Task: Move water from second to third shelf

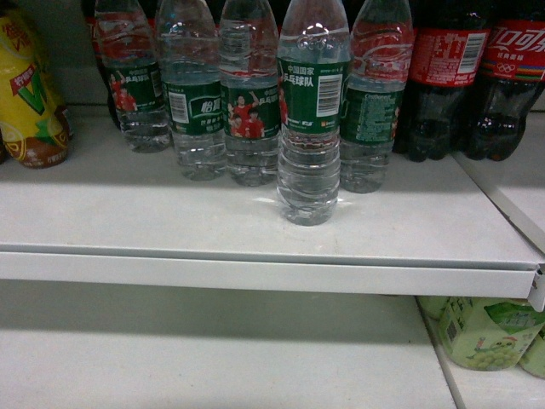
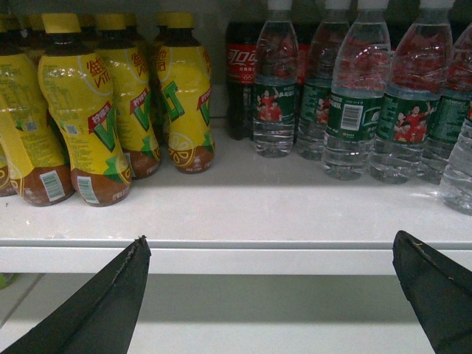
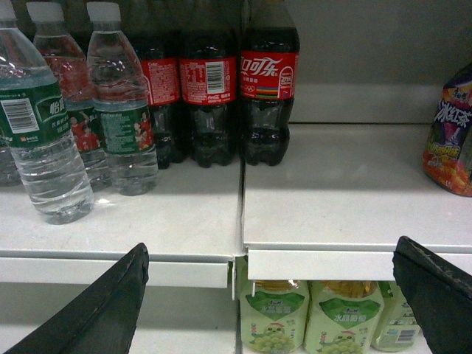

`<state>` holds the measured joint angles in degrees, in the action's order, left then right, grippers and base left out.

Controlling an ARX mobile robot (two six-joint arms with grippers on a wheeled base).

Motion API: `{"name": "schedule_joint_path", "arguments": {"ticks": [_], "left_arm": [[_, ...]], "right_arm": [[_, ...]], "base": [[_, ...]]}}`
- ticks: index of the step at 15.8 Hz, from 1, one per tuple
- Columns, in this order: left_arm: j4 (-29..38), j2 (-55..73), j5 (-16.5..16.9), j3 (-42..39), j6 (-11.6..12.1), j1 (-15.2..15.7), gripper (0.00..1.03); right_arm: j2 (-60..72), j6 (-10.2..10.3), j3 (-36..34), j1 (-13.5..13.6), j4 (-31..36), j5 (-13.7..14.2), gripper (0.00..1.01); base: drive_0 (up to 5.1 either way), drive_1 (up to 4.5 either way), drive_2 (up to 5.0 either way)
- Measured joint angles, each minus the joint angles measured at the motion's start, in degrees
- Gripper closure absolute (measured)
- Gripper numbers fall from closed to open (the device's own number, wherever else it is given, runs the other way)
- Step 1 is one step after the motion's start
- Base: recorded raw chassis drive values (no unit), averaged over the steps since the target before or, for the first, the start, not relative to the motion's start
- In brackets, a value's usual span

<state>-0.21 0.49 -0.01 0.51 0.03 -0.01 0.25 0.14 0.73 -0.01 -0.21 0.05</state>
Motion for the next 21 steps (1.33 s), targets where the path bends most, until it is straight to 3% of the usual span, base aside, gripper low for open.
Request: {"name": "schedule_joint_path", "arguments": {"ticks": [21], "left_arm": [[0.0, 0.0, 0.0, 0.0, 0.0, 0.0, 0.05]], "right_arm": [[0.0, 0.0, 0.0, 0.0, 0.0, 0.0, 0.03]], "base": [[0.0, 0.00, 0.0]]}}
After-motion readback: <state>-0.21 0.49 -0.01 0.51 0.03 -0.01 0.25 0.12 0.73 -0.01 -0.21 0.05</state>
